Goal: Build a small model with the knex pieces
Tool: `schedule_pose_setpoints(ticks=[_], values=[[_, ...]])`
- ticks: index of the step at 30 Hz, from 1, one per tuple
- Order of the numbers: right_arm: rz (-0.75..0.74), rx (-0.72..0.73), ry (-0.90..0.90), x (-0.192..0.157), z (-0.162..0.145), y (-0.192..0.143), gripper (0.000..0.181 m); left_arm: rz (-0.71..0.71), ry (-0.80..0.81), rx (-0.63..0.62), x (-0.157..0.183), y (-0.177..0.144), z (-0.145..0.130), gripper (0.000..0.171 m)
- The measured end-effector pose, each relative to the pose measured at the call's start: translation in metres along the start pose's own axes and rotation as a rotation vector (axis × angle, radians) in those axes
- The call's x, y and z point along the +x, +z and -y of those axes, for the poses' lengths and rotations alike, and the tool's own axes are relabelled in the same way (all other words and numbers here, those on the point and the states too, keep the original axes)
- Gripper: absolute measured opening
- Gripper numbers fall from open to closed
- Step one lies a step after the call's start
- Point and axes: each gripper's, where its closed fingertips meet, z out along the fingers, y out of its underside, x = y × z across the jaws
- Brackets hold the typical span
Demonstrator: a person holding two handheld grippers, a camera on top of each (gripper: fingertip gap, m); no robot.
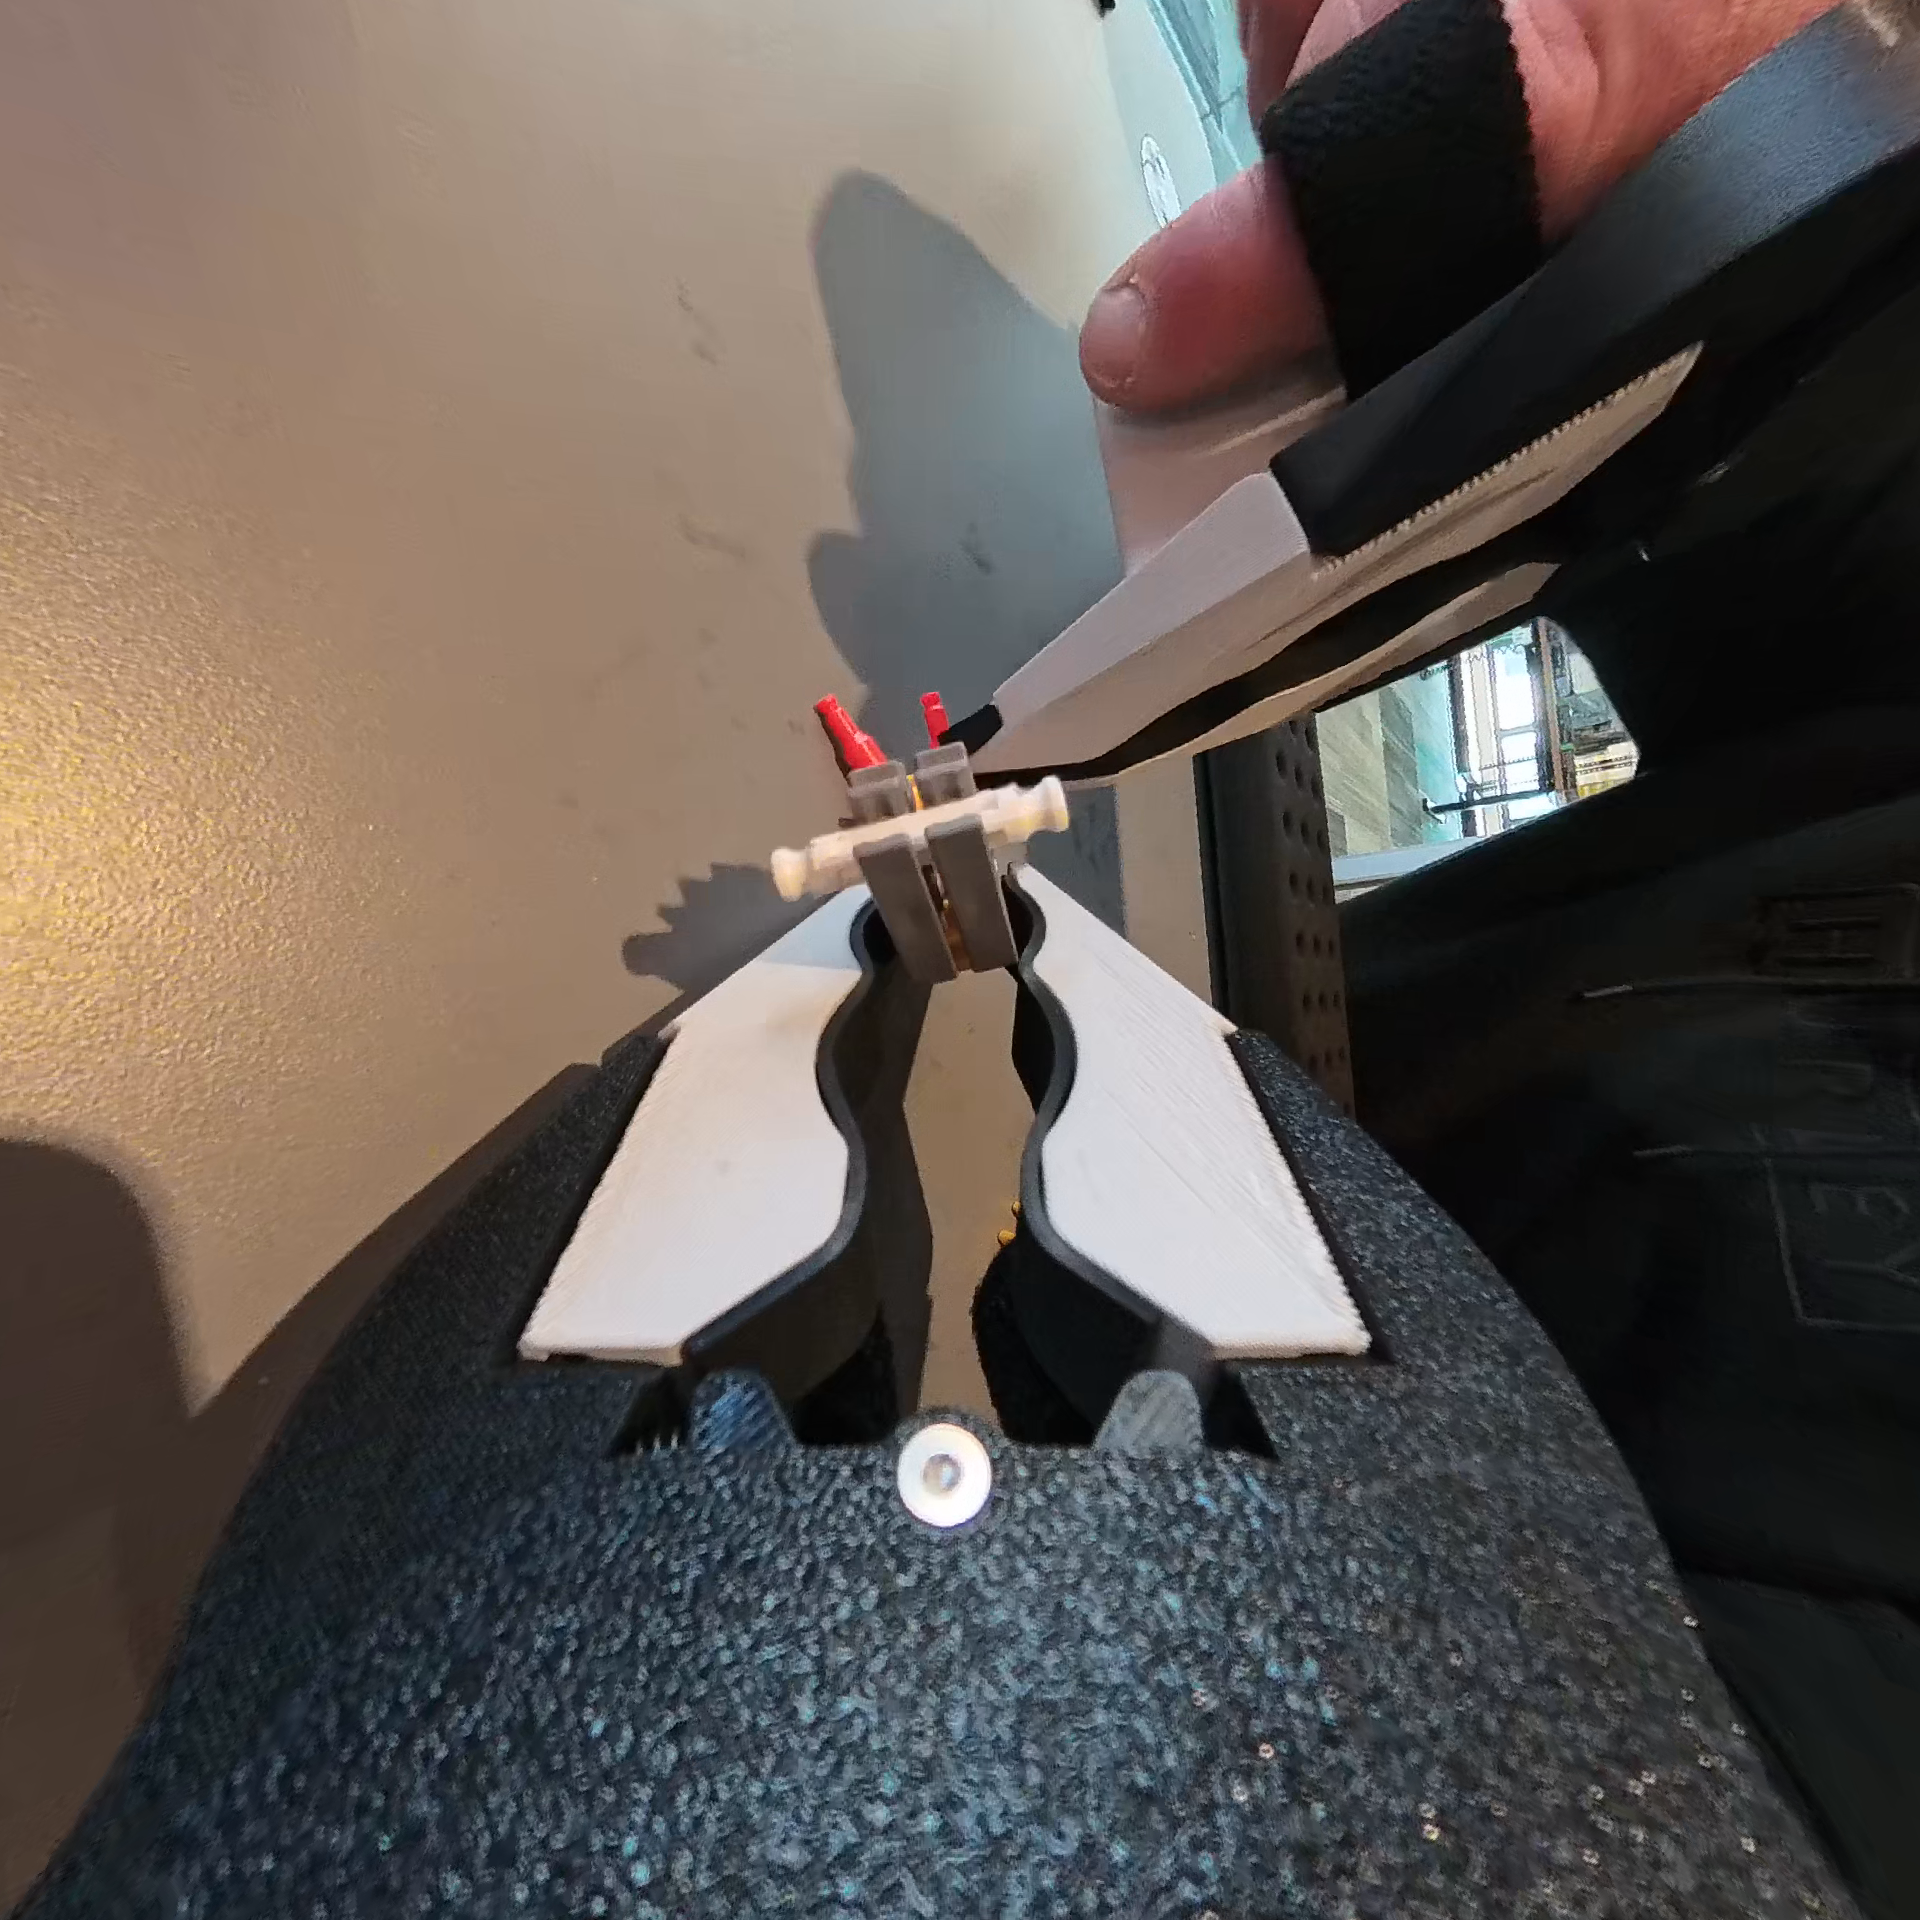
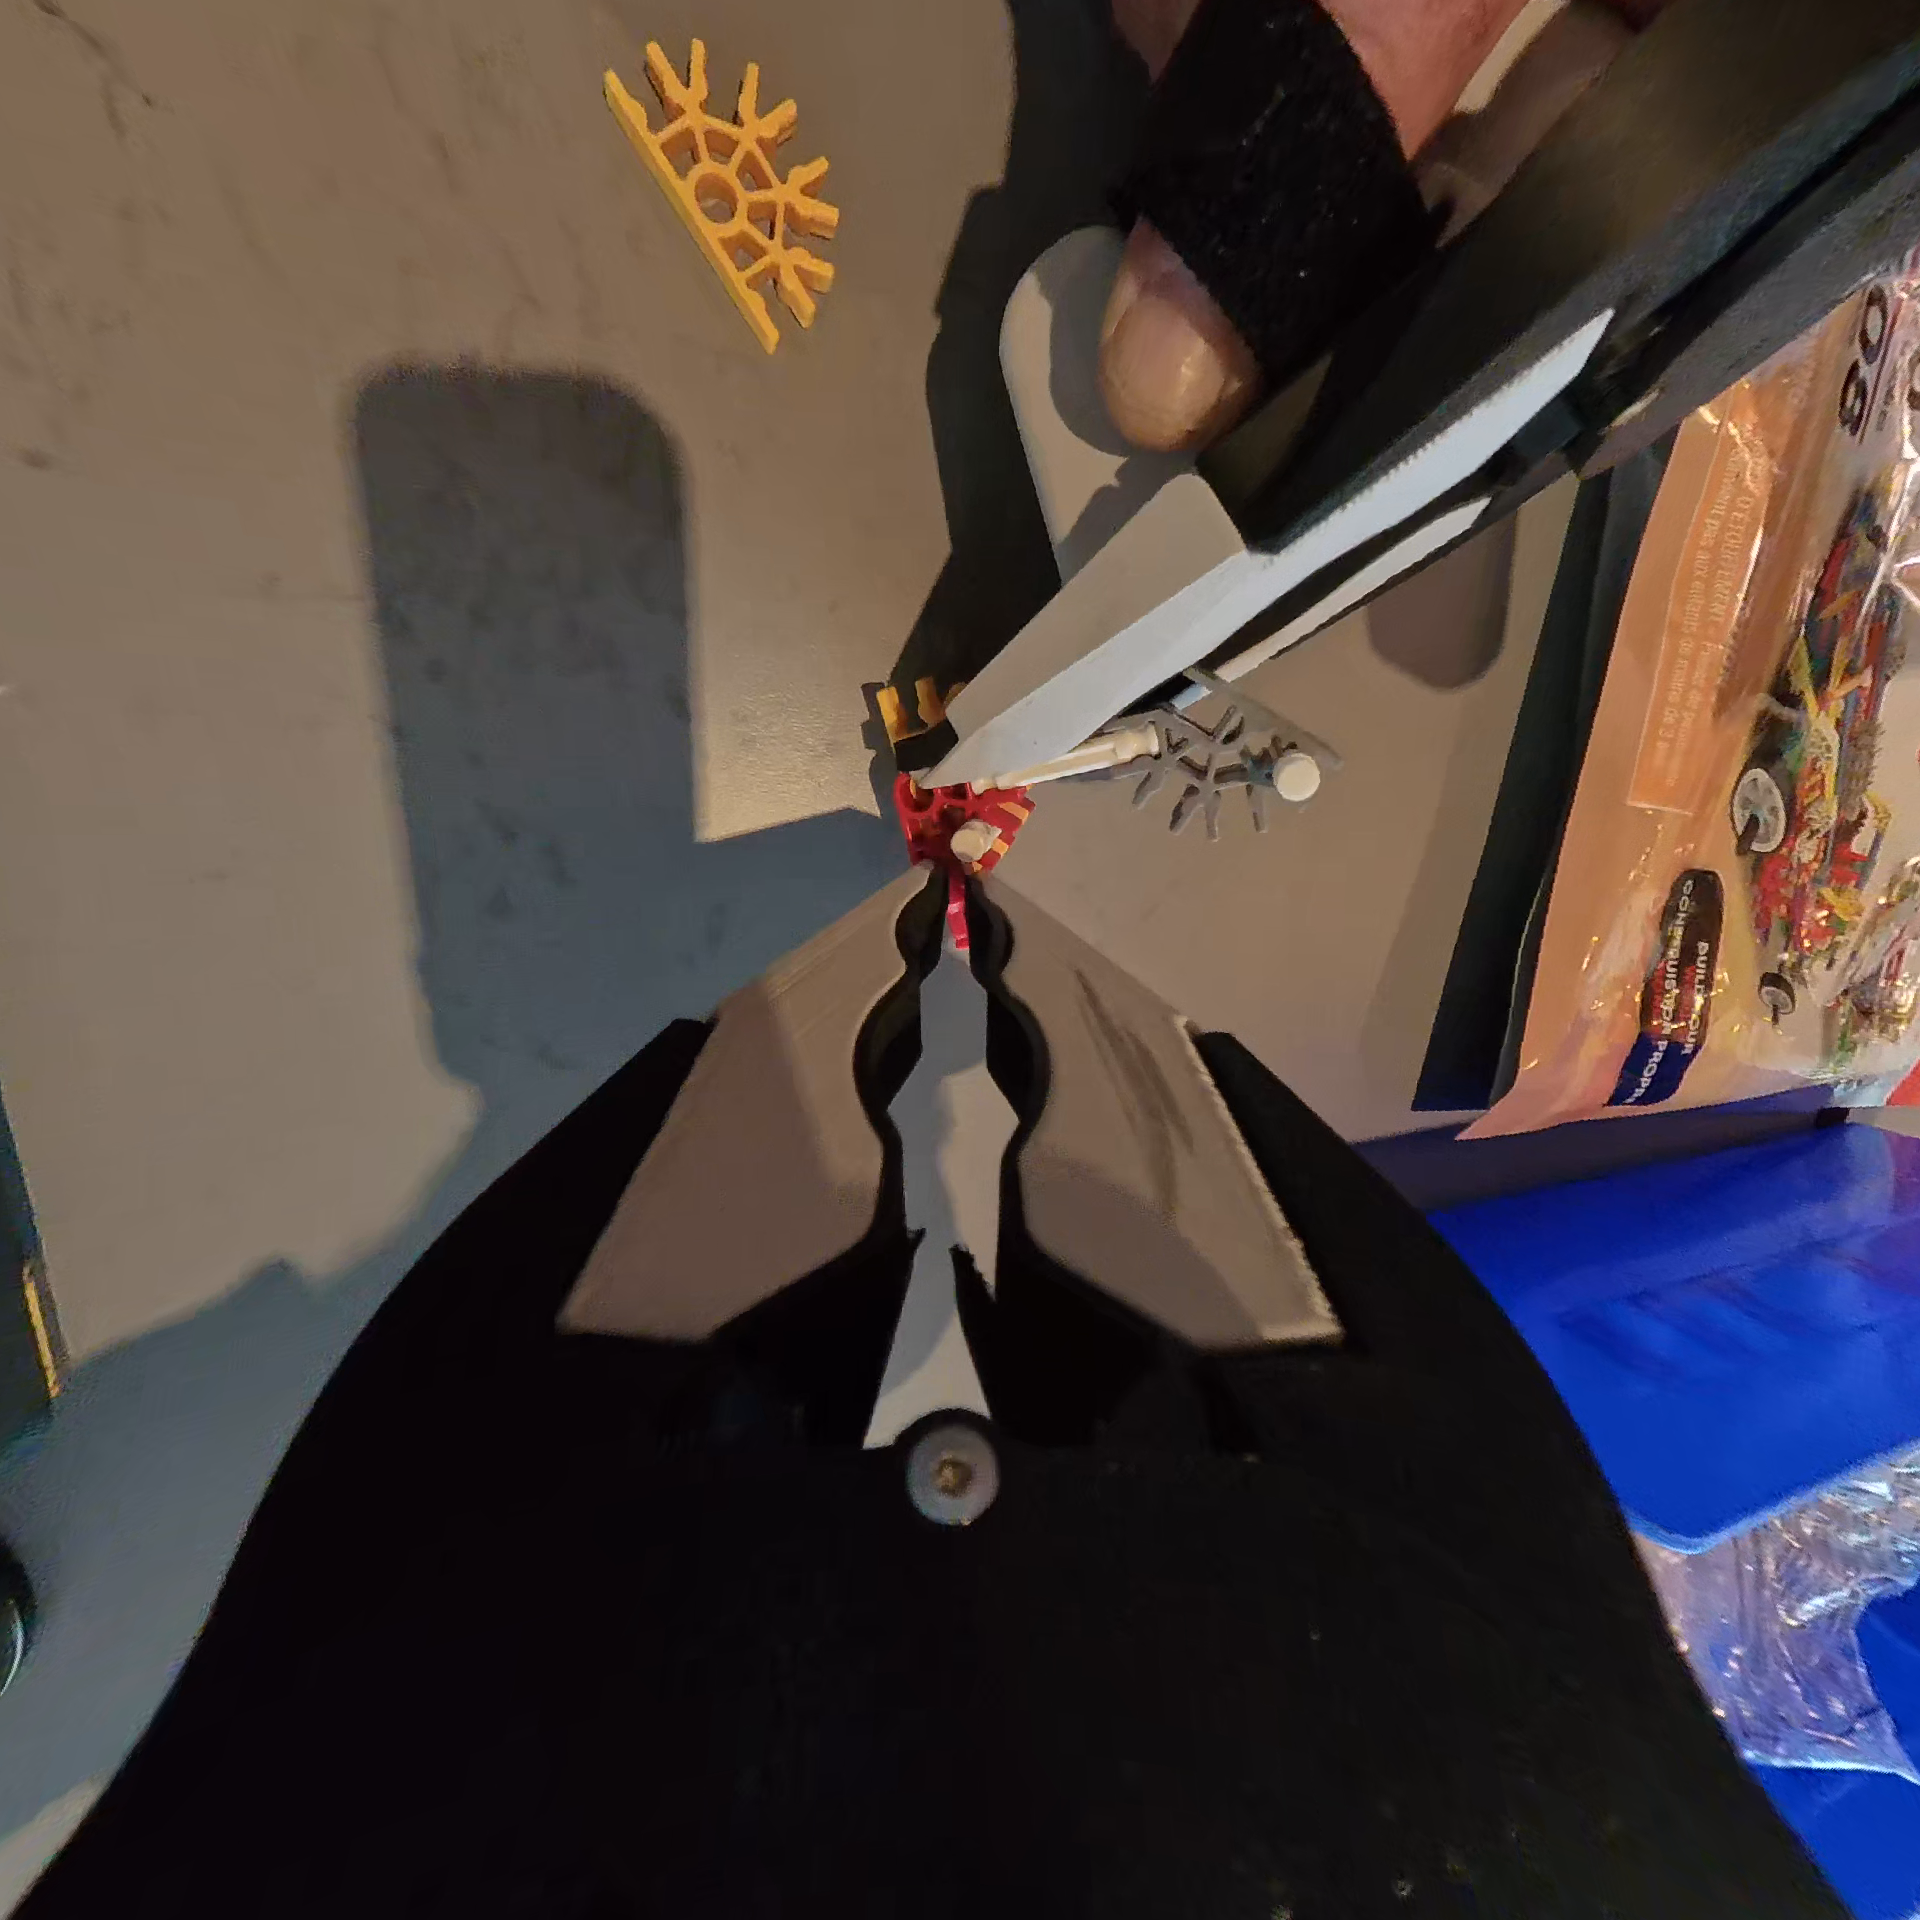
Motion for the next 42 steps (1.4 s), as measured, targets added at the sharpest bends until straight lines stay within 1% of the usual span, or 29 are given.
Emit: schedule_pose_setpoints(ticks=[4, 8, 14, 18, 21, 23, 24, 26, 28, 30, 31, 33, 35, 38, 42], values=[[-0.016, -0.044, -0.034, 0.001, -0.001, 0.002, 0.001, -0.004, -0.002, -0.001, 0.0, 0.0, 0.002, 0.016], [-0.027, -0.01, -0.009, 0.001, -0.001, 0.003, 0.001, 0.001, 0.0, 0.0, -0.001, 0.001, 0.002, 0.016], [-0.059, -0.046, -0.054, 0.002, -0.001, 0.004, 0.0, 0.003, 0.003, -0.001, -0.004, 0.004, 0.004, 0.016], [-0.053, -0.03, -0.022, 0.003, 0.0, 0.005, 0.0, 0.01, 0.0, 0.01, -0.005, 0.005, 0.006, 0.016], [-0.094, -0.029, -0.006, 0.002, -0.001, 0.004, 0.001, 0.028, 0.021, 0.014, -0.007, 0.006, 0.006, 0.016], [-0.118, -0.005, 0.044, 0.001, 0.0, -0.001, 0.006, 0.052, 0.061, 0.015, -0.005, 0.009, 0.006, 0.017], [-0.14, -0.006, 0.064, 0.001, -0.001, -0.005, 0.016, 0.072, 0.079, 0.014, -0.004, 0.011, 0.005, 0.017], [-0.152, 0.044, 0.148, -0.001, -0.001, -0.014, 0.02, 0.143, 0.125, -0.008, -0.004, 0.012, 0.004, 0.017], [-0.173, 0.079, 0.184, -0.006, -0.005, -0.019, 0.021, 0.188, 0.212, -0.06, 0.002, 0.018, -0.002, 0.017], [-0.175, 0.13, 0.236, -0.011, -0.006, -0.022, 0.021, 0.254, 0.286, -0.061, 0.004, 0.022, -0.003, 0.017], [-0.168, 0.151, 0.247, -0.016, -0.006, -0.021, 0.021, 0.277, 0.351, -0.074, 0.006, 0.024, -0.005, 0.017], [-0.146, 0.186, 0.262, -0.026, -0.003, -0.016, 0.022, 0.339, 0.408, -0.08, 0.007, 0.026, -0.007, 0.017], [-0.129, 0.217, 0.282, -0.033, 0.001, -0.011, 0.025, 0.398, 0.515, -0.113, 0.01, 0.029, -0.011, 0.018], [-0.148, 0.24, 0.297, -0.034, 0.0, -0.008, 0.025, 0.487, 0.583, -0.144, 0.009, 0.03, -0.012, 0.017], [-0.134, 0.282, 0.324, -0.035, 0.003, -0.006, 0.023, 0.535, 0.677, -0.155, 0.009, 0.032, -0.012, 0.017]])
